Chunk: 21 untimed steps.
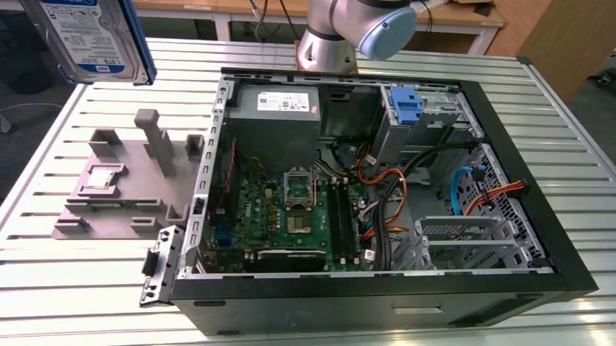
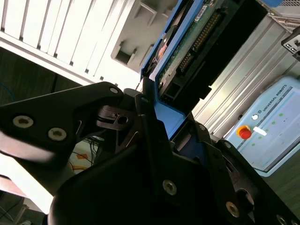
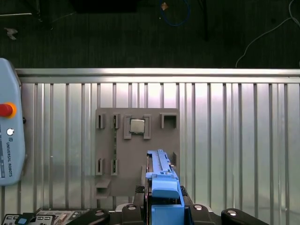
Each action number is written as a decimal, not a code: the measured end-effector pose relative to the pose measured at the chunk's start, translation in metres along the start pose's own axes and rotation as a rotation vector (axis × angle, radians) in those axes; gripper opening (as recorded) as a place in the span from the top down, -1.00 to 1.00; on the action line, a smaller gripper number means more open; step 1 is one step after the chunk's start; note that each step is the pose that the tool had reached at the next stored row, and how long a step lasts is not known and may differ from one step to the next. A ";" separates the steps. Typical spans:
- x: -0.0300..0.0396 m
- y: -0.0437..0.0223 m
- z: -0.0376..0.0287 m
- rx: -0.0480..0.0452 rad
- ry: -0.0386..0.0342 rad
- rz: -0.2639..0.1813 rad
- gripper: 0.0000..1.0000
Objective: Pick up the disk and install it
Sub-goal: 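Pick up the disk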
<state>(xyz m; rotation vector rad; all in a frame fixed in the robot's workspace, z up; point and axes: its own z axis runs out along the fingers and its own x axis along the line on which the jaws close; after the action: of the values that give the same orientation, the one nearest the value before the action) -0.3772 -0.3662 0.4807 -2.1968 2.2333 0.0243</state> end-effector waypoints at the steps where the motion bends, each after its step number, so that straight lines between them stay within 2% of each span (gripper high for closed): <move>1: 0.0000 -0.0006 0.0000 0.0000 0.0000 0.000 0.26; 9: -0.0001 -0.0026 0.0000 0.0000 0.0000 0.000 0.26; 21: -0.0002 -0.0107 0.0000 0.0000 -0.0001 0.000 0.26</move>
<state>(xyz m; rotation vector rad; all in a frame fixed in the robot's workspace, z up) -0.3665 -0.3662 0.4806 -2.1968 2.2332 0.0243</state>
